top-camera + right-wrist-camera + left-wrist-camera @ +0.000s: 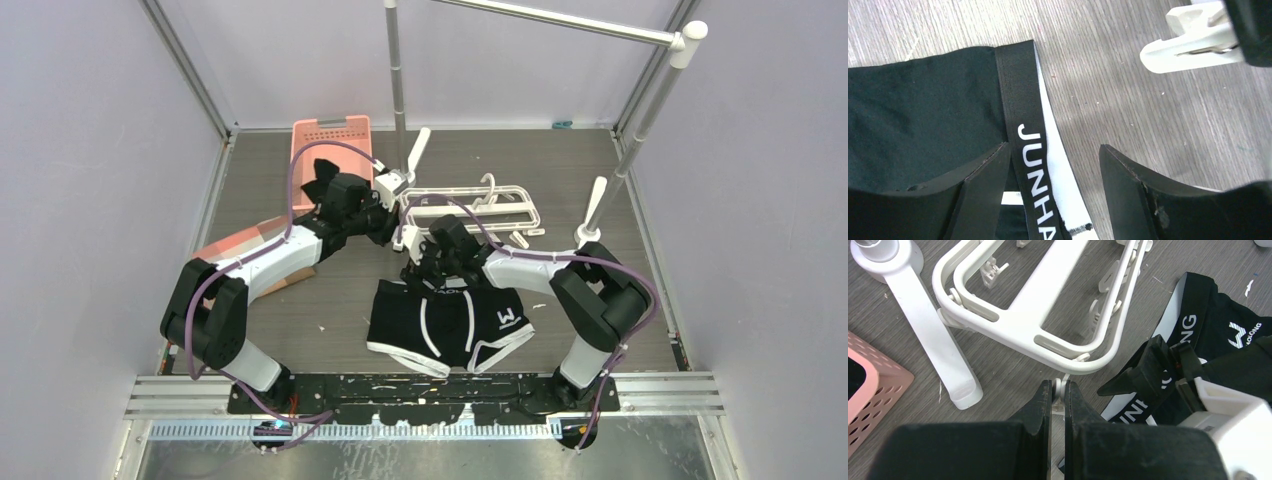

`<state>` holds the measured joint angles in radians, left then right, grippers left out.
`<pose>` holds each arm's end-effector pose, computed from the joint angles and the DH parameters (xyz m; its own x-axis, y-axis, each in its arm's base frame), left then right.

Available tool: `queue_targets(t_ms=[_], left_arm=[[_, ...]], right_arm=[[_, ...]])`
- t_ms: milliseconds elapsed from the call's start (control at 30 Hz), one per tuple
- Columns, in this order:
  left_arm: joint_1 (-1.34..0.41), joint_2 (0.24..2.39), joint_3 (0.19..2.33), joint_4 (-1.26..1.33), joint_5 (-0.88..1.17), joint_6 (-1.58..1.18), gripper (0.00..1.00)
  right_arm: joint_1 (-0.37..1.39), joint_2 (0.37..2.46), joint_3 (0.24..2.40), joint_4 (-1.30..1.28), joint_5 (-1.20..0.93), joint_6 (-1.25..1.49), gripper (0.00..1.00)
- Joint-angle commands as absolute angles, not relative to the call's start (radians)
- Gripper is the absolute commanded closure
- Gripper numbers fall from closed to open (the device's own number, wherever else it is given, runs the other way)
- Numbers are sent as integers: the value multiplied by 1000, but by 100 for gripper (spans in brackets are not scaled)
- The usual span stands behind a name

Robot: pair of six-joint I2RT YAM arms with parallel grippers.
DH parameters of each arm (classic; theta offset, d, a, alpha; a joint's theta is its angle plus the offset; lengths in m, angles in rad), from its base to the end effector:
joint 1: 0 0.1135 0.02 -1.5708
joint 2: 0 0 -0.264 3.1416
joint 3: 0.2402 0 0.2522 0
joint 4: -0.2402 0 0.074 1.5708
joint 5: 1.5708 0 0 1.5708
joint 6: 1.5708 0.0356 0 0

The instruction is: Clip the underwear to the hanger

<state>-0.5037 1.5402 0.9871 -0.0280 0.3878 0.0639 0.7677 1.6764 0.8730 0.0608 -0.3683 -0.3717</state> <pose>0.2924 -0.1765 0.2410 -0.4336 0.3065 -0.8474 0.7529 0.6399 -0.1538 0.2358 0.2454 0.1689 -0.1487 -0.6144 -0.7748 -0.9582 0.2832 -0.0407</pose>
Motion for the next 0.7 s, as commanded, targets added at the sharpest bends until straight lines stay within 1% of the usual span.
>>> queue_targets(t_ms=[0,167,300,367,433,500,600,667], left_arm=[[-497,1500,1035,7,378,67,100],[-497,1501,1036,6,377,69,100],[-496,1503,1037,5,376,71,100],[-497,1502,1037,5,376,71,100],[-497,1504,1037,4,375,72,100],[-497,1506,1038,3,375,72,100],[-496,1506,1039,3,375,72,100],[-496,1505,1039,3,376,73,100]], right_arm=[[764,1712,906,94,-365,-369,29],[764,1750,908,81,-327,-377,30],[763,1773,907,72,-305,-379,34],[762,1782,908,69,-295,-380,40],[760,1793,910,63,-287,-379,51],[759,1804,918,49,-287,-378,60],[758,1811,924,33,-290,-379,69],[758,1812,930,23,-288,-379,70]])
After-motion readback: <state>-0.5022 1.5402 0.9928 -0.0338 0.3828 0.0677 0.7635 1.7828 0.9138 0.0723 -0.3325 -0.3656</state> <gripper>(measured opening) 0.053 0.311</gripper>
